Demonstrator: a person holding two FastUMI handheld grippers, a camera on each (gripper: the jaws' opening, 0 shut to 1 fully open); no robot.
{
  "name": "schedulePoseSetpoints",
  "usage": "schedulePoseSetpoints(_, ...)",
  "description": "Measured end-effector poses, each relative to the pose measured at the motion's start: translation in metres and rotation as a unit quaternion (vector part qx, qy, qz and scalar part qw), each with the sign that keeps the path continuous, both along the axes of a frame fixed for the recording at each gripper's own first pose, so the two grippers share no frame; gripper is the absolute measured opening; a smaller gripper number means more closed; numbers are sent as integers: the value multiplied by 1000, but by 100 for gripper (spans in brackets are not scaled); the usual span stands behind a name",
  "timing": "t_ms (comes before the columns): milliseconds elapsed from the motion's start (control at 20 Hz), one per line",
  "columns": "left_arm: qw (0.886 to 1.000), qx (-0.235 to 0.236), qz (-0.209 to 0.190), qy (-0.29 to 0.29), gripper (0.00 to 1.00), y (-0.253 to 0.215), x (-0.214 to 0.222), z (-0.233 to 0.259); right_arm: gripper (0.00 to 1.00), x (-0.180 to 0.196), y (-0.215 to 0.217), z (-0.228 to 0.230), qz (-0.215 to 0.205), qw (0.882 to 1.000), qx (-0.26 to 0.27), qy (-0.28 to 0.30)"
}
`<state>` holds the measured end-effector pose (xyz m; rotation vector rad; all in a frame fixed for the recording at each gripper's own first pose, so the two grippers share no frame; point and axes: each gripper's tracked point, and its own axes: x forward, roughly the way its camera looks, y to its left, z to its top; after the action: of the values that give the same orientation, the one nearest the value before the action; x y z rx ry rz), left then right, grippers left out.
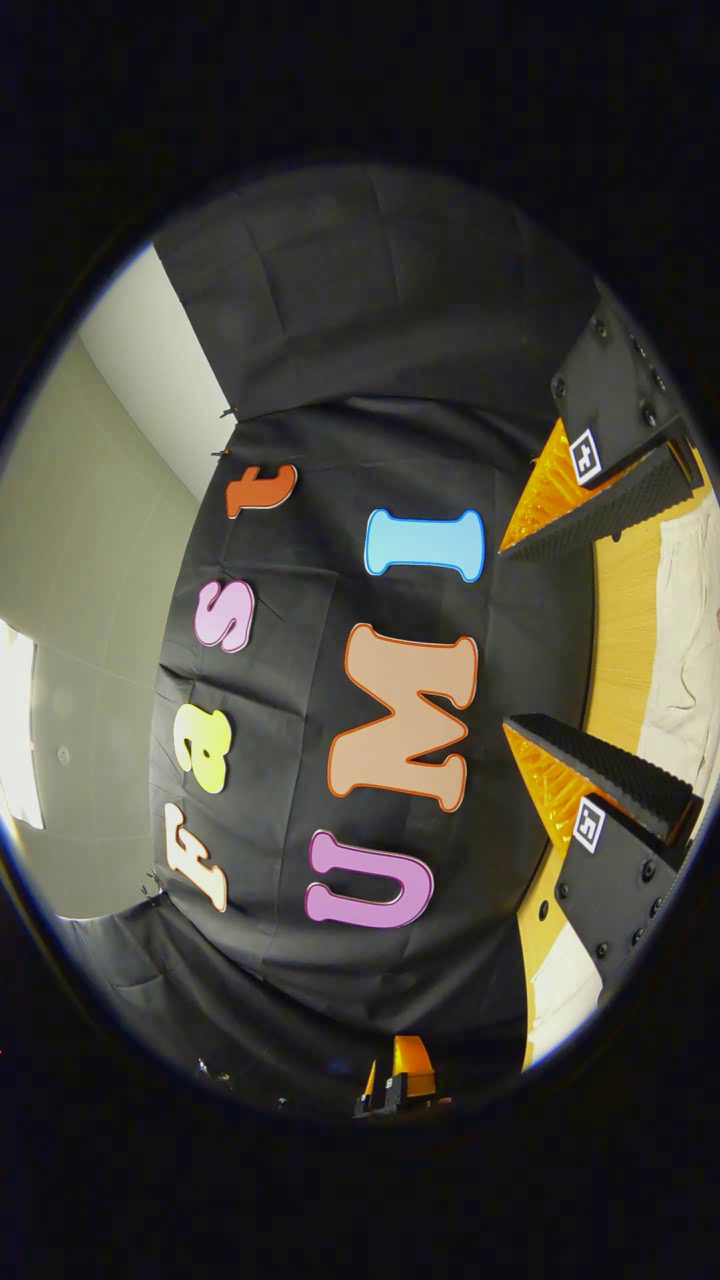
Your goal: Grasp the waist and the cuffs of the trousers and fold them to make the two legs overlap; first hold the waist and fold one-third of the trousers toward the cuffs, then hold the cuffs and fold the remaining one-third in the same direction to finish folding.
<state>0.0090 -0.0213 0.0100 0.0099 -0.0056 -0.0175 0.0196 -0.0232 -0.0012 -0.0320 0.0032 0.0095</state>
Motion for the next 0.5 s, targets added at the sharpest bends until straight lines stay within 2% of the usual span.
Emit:
schedulePoseSetpoints(150, 1000, 2, -3, 0, 94, -4, 4, -3, 98, -2, -8, -12, 4, 1000, -25, 10)
schedulePoseSetpoints(500, 1000, 9, 1, 3, 94, -6, 5, -6, 97, -16, -58, -39, -8, 995, -94, 37)
